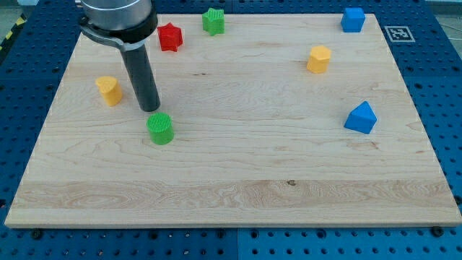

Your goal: Slightly move the green circle towards top right side

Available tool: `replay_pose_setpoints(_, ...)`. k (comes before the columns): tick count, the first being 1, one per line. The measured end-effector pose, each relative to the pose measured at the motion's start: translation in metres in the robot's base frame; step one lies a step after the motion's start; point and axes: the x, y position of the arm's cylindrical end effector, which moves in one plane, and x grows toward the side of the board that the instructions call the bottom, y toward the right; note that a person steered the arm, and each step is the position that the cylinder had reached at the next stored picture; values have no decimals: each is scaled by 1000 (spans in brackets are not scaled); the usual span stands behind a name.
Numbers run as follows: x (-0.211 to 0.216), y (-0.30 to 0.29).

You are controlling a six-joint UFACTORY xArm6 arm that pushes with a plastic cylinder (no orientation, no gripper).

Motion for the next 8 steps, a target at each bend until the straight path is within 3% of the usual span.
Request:
replay_pose_setpoints(7,31,-13)
replay_pose_setpoints(8,58,-6)
